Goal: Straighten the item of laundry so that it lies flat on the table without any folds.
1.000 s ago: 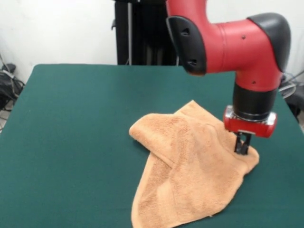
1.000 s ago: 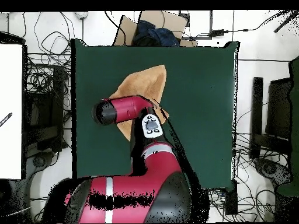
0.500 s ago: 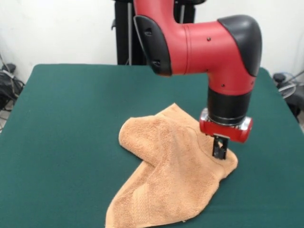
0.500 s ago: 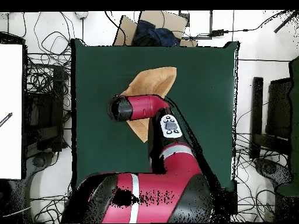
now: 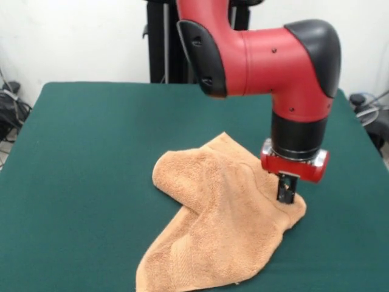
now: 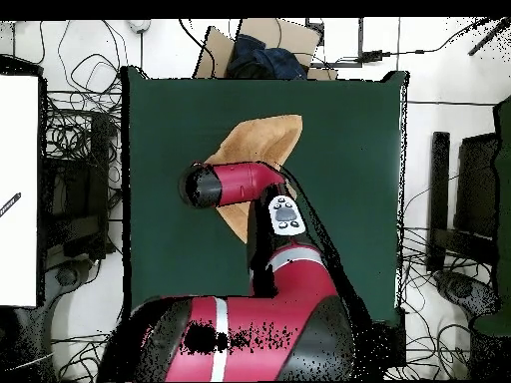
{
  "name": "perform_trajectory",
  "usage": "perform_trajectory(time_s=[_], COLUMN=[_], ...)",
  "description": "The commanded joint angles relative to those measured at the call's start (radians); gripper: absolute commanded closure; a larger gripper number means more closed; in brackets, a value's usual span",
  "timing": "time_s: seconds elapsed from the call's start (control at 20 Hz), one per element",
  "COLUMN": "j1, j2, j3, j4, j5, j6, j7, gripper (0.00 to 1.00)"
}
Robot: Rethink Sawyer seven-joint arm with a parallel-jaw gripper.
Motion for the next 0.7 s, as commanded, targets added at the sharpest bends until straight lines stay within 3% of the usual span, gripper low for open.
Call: perform_trajectory(time_s=[0.05,0.35,0.7], j1=[0.137,0.217,0.255], j2=[0.010,-0.017,-0.028], j3=[-0.021,-0.041,-0.049], j4=[-0.012,-0.007,0.029], j5=[0.042,0.129,0.204], j6=[0.027,0.062,0.030], j7=[0.156,0.223,0.210], gripper=[1.00,1.00,1.00])
